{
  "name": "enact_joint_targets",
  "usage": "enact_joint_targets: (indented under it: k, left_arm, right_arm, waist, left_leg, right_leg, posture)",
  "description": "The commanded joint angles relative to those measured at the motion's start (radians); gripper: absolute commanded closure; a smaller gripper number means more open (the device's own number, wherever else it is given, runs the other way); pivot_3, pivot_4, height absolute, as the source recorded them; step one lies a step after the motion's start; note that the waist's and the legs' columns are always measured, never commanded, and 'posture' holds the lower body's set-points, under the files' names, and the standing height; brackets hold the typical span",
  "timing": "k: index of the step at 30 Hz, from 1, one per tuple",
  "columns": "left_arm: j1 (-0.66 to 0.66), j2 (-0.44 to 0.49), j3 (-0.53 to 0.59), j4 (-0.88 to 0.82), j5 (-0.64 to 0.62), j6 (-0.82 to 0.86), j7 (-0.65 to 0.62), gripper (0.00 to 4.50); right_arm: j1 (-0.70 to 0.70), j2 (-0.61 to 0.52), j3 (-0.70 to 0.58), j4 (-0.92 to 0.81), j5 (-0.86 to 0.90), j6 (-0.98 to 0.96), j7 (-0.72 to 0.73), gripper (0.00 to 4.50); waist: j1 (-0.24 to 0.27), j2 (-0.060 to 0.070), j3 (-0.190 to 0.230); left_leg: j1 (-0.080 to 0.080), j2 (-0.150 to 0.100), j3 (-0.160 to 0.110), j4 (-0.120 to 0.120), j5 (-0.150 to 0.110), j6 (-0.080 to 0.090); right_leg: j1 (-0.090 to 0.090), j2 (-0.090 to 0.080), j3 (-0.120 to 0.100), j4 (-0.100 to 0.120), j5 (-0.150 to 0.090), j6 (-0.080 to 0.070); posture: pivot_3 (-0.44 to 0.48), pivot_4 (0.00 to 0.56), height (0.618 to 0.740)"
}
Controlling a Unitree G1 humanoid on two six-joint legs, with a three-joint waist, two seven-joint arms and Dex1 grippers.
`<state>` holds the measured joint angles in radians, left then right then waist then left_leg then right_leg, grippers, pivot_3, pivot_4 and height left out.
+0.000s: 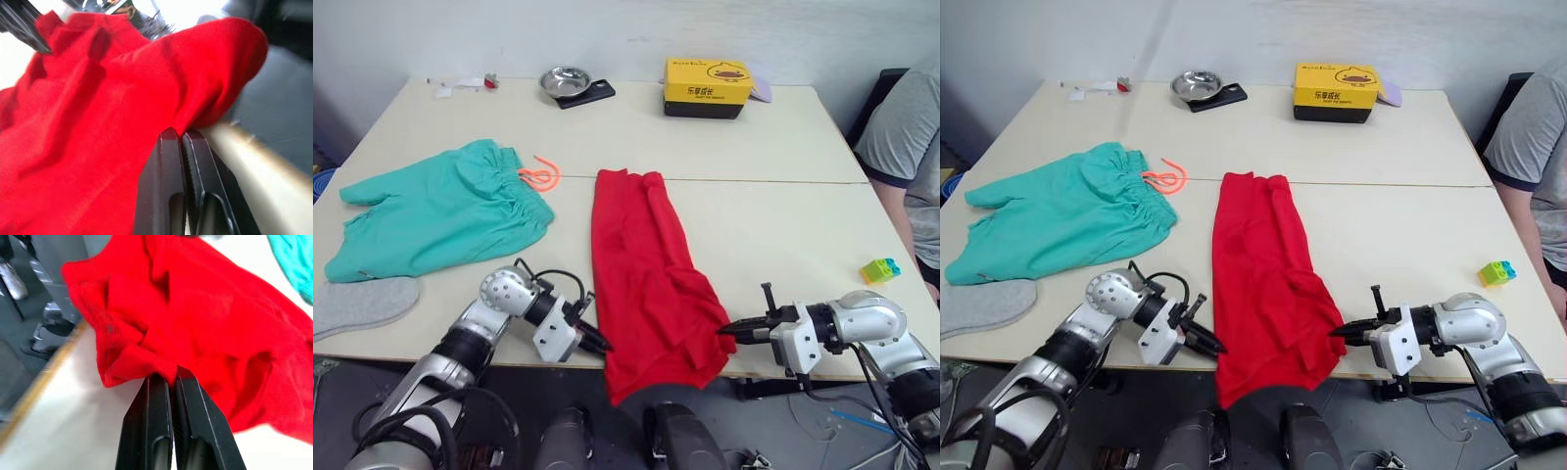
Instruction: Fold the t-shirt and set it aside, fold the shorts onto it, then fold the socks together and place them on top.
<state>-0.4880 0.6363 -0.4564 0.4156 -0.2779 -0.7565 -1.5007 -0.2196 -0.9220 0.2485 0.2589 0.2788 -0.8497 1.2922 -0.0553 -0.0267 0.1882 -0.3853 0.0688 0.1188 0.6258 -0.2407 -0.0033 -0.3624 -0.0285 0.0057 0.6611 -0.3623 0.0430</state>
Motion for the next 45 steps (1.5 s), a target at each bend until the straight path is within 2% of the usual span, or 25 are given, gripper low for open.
enact_joint_targets:
  k: [1, 5, 9, 17, 19, 22, 24, 27, 31, 34, 36, 39, 45]
  left_arm:
    - [0.061, 0.066, 0.048, -0.137, -0.081, 0.117, -0.036, 4.49]
    - [0.132, 0.124, 0.096, -0.240, -0.117, 0.209, -0.019, 4.49]
    - [0.193, 0.155, 0.124, -0.307, -0.118, 0.268, -0.014, 4.49]
    - [0.238, 0.171, 0.150, -0.355, -0.103, 0.353, -0.007, 4.49]
    - [0.247, 0.194, 0.174, -0.388, -0.147, 0.447, -0.007, 4.49]
    - [0.246, 0.252, 0.225, -0.457, -0.263, 0.701, 0.012, 4.49]
    - [0.232, 0.288, 0.264, -0.494, -0.356, 0.887, 0.028, 4.49]
    - [0.179, 0.301, 0.329, -0.469, -0.431, 1.068, 0.053, 4.49]
    - [0.046, 0.235, 0.414, -0.364, -0.501, 1.261, 0.165, 4.49]
    - [-0.077, 0.169, 0.442, -0.240, -0.493, 1.380, 0.256, 4.49]
    - [-0.159, 0.101, 0.469, -0.137, -0.477, 1.409, 0.328, 4.49]
    - [-0.273, 0.007, 0.477, 0.040, -0.375, 1.360, 0.465, 4.49]
    - [-0.400, -0.104, 0.492, 0.273, -0.235, 1.228, 0.581, 4.49]
  right_arm:
    - [0.081, -0.063, -0.065, -0.147, 0.090, 0.104, -0.005, 4.50]
    - [0.191, -0.110, -0.106, -0.276, 0.131, 0.222, -0.011, 4.50]
    - [0.272, -0.112, -0.142, -0.339, 0.119, 0.243, -0.014, 4.50]
    - [0.322, -0.094, -0.141, -0.406, 0.110, 0.303, -0.019, 4.50]
    - [0.332, -0.109, -0.154, -0.446, 0.159, 0.376, -0.016, 4.50]
    - [0.315, -0.139, -0.186, -0.518, 0.264, 0.542, -0.018, 4.50]
    - [0.280, -0.144, -0.209, -0.557, 0.333, 0.662, -0.033, 4.50]
    - [0.171, -0.132, -0.222, -0.567, 0.414, 0.850, -0.068, 4.50]
    - [-0.054, -0.040, -0.192, -0.492, 0.454, 1.075, -0.159, 4.50]
    - [-0.227, 0.074, -0.167, -0.371, 0.391, 1.177, -0.258, 4.50]
    - [-0.319, 0.136, -0.150, -0.287, 0.341, 1.224, -0.301, 4.50]
    - [-0.456, 0.228, -0.104, -0.131, 0.239, 1.283, -0.363, 4.50]
    - [-0.632, 0.384, -0.074, 0.156, 0.051, 1.176, -0.439, 4.50]
  waist:
    - [0.002, 0.000, 0.000]
    - [0.003, 0.001, 0.000]
    - [0.003, 0.001, 0.000]
    - [0.007, 0.000, 0.001]
    - [0.006, 0.000, 0.001]
    - [0.004, 0.000, 0.001]
    - [0.003, 0.000, 0.001]
    - [0.003, 0.000, 0.002]
    - [0.004, -0.001, 0.003]
    - [0.004, -0.001, 0.003]
    - [0.006, -0.001, 0.003]
    - [0.009, -0.002, 0.003]
    - [0.008, -0.002, 0.003]
  left_leg:
    - [0.000, 0.000, -0.001, 0.000, 0.000, 0.000]
    - [0.000, 0.000, -0.002, 0.001, 0.000, 0.000]
    - [0.000, -0.001, -0.002, 0.001, 0.000, 0.000]
    - [-0.001, -0.001, -0.002, 0.000, -0.001, 0.000]
    - [-0.001, -0.001, -0.002, -0.001, -0.001, 0.000]
    - [-0.001, -0.001, -0.002, -0.001, -0.001, 0.000]
    - [-0.002, -0.001, -0.002, -0.002, -0.001, 0.000]
    - [-0.002, -0.001, -0.003, -0.002, -0.001, 0.000]
    - [-0.005, -0.001, -0.003, -0.001, 0.000, 0.000]
    - [-0.010, -0.002, -0.003, 0.000, 0.000, -0.001]
    - [-0.016, -0.002, -0.003, 0.002, 0.001, -0.001]
    - [-0.022, -0.002, -0.001, 0.005, 0.003, -0.005]
    - [-0.034, -0.002, 0.005, 0.009, 0.006, -0.009]
  right_leg:
    - [0.000, 0.000, 0.000, 0.000, 0.000, 0.000]
    - [0.002, -0.001, -0.001, 0.000, 0.000, 0.000]
    - [0.002, -0.002, -0.001, -0.001, 0.000, 0.000]
    - [0.001, -0.002, -0.001, -0.002, -0.001, -0.001]
    - [0.001, -0.002, -0.001, -0.002, -0.001, -0.001]
    - [0.000, -0.002, -0.001, -0.002, -0.001, -0.001]
    - [0.000, -0.002, -0.001, -0.002, -0.001, -0.001]
    - [0.000, -0.002, -0.002, -0.002, -0.001, -0.001]
    - [-0.004, -0.002, -0.002, -0.002, -0.001, -0.001]
    - [-0.009, -0.002, -0.002, 0.000, 0.000, 0.000]
    - [-0.015, -0.001, -0.002, 0.001, 0.000, 0.001]
    - [-0.021, 0.000, -0.001, 0.003, -0.001, 0.003]
    - [-0.036, 0.001, 0.003, 0.008, -0.001, 0.005]
  posture:
    - [0.000, 0.150, 0.740]
    - [0.000, 0.150, 0.740]
    - [0.000, 0.150, 0.740]
    - [0.000, 0.150, 0.740]
    - [0.000, 0.150, 0.740]
    - [0.000, 0.150, 0.740]
    - [0.000, 0.150, 0.740]
    - [0.000, 0.150, 0.740]
    - [0.000, 0.150, 0.740]
    - [0.000, 0.150, 0.740]
    - [0.000, 0.150, 0.740]
    - [0.000, 0.150, 0.740]
    - [0.000, 0.150, 0.740]
